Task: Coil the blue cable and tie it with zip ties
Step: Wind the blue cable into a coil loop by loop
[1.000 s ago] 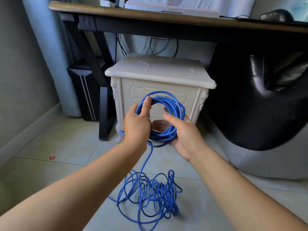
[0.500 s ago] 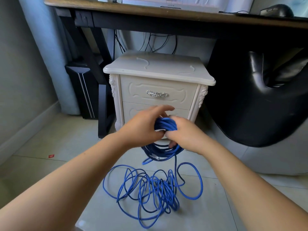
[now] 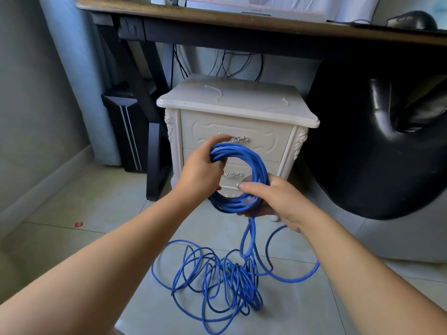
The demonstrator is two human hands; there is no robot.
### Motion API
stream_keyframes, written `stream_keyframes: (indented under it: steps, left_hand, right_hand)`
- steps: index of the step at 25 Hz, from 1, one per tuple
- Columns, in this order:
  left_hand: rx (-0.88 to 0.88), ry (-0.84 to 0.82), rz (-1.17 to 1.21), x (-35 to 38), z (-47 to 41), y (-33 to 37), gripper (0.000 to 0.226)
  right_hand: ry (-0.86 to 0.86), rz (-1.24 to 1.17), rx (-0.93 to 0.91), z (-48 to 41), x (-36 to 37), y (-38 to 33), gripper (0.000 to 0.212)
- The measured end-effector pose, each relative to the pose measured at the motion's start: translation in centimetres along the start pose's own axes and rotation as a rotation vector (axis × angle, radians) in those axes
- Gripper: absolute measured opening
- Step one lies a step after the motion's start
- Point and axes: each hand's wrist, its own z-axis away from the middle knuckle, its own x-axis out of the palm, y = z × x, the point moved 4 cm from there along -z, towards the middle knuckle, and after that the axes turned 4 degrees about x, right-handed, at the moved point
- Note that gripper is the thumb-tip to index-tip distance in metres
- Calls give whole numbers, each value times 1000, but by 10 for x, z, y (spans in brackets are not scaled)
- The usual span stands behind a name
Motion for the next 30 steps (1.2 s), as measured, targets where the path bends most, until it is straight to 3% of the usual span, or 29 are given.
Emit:
stream_keyframes:
  steps: [4,7,10,12,15,18,22,23,27,30]
  left_hand:
    - [-122,111,190,5,5,-7,29]
    - [-178,33,237,13,10,-5,17]
    - [-205,-44,202,7,7,-1,14]
    - [-121,-99,8,-3,3,1,11]
    - [51,-264,-226,-2,7,6,36]
    - [121,-379,-294,12,12,10,54]
    - [61,-335,-233,17,9,9,38]
    - [42,-311,-183,17,8,9,35]
    - [-198,-108,118,6,0,-4,25]
    - [-322,-15,259,-1,-2,-12,23]
  right_hand:
    - [-6,-388,39,-8,12,5,26]
    - [94,-497,9,-10,8,2,20]
    - [154,-377,-9,-9,-2,-1,23]
    - [133,-300,-26,-8,-7,-5,21]
    - [149,93,-56,-1,-8,-11,12]
    - [105,416,-96,4,3,-16,9]
    - [100,335,-151,3,1,-19,2]
    - [75,270,-154,3,-2,-18,5]
    - [-70,-70,-52,1,-11,-11,53]
    - [-103,33,-88,3,-6,-6,60]
